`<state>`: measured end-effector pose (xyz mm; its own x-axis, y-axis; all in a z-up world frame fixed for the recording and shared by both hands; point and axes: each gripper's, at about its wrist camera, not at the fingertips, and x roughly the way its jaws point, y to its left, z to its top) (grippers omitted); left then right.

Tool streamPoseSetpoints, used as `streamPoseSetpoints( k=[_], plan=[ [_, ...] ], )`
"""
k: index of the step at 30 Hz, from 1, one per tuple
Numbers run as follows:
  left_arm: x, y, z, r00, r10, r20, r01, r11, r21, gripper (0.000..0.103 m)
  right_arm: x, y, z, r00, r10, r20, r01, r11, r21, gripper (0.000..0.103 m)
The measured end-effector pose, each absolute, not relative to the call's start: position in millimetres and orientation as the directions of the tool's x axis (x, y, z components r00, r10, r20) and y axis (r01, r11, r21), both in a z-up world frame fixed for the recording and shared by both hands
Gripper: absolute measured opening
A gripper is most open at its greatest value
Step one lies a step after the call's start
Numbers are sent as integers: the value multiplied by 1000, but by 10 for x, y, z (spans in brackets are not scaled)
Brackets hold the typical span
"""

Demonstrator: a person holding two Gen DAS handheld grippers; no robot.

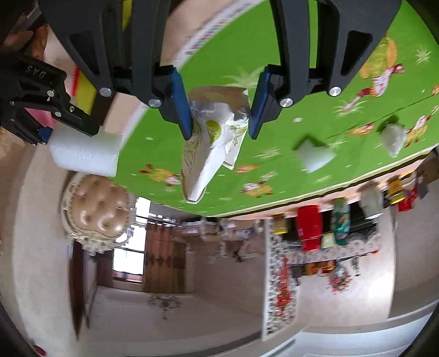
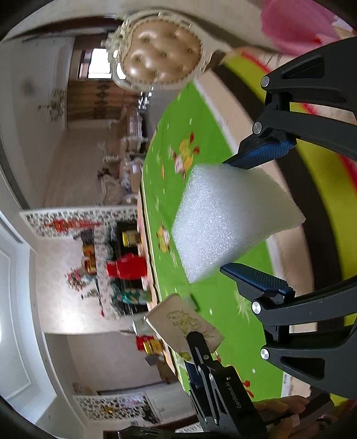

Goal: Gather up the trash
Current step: 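Carry foam block and printed packet to the pink bin and open both tools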

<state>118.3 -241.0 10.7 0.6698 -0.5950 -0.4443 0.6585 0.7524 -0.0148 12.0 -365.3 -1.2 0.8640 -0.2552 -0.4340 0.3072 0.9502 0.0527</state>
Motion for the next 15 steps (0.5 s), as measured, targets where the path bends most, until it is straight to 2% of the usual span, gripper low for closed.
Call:
streamPoseSetpoints(
  k=[10,15],
  plan=[
    [515,-3263,-2,491,-732,-472,833,554,8,41,-852,-4205,-139,784,-440,-438,513,857,58,65],
    [145,-3790,-113,326,-794,-513,920,391,-21,41,-1397,-4528,-253,703,-544,-459,639,766,70,66]
  ],
)
